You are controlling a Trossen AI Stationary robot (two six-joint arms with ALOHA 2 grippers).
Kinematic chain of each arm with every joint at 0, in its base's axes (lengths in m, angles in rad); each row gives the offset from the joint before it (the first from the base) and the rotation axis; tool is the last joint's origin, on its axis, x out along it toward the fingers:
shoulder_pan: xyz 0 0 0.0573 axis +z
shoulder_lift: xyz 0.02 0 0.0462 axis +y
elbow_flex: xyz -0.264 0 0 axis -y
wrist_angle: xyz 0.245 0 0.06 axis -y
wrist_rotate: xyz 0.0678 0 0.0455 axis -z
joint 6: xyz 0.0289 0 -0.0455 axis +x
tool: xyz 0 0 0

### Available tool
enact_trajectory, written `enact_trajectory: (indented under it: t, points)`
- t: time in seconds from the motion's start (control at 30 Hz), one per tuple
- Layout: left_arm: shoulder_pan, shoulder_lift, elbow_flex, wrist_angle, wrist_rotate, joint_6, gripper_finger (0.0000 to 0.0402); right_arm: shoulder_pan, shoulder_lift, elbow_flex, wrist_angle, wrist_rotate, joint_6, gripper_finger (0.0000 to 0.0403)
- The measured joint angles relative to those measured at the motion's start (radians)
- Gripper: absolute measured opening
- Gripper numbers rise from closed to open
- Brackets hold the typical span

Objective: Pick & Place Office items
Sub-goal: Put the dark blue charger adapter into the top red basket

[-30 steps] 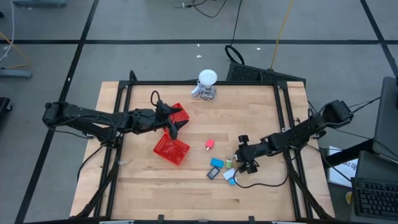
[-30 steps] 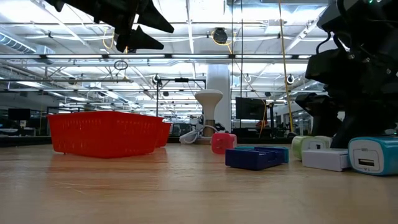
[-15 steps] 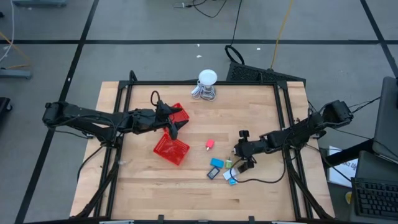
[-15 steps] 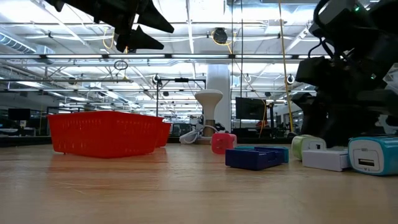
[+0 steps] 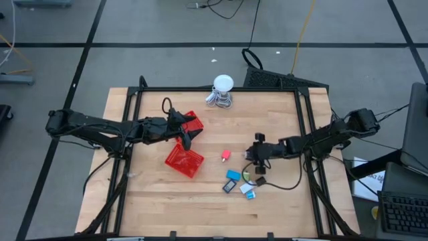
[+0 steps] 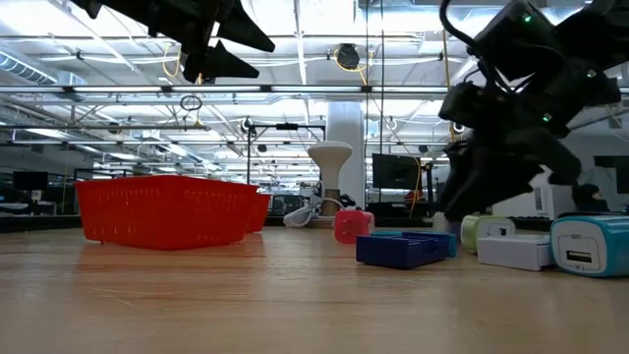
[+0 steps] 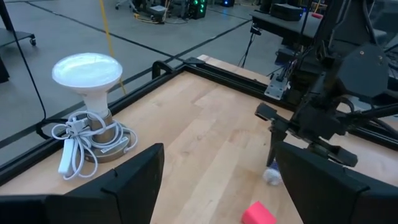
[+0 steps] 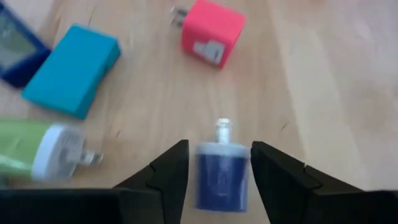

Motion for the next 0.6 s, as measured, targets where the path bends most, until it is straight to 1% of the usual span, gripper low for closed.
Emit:
enact_trajectory:
  t: [0.13, 0.37, 0.47, 0.6]
  points:
    - [0.0, 0.0, 0.0, 0.0, 0.0, -0.017, 0.0306, -0.019, 0.0, 0.0, 0.041, -0.002, 0.002, 0.0154]
    - [0.0, 0.0, 0.0, 0.0, 0.0, -0.016, 0.0305, -0.022, 0.0, 0.0, 0.043, -0.003, -0.005, 0.0147]
    - [0.0, 0.0, 0.0, 0.0, 0.0, -0.015, 0.0305, -0.022, 0.0, 0.0, 0.022, -0.001, -0.005, 0.0158]
    - [0.0, 0.0, 0.0, 0.0, 0.0, -0.009, 0.0309, -0.024, 0.0, 0.0, -0.018, -0.003, 0.01, 0.0194]
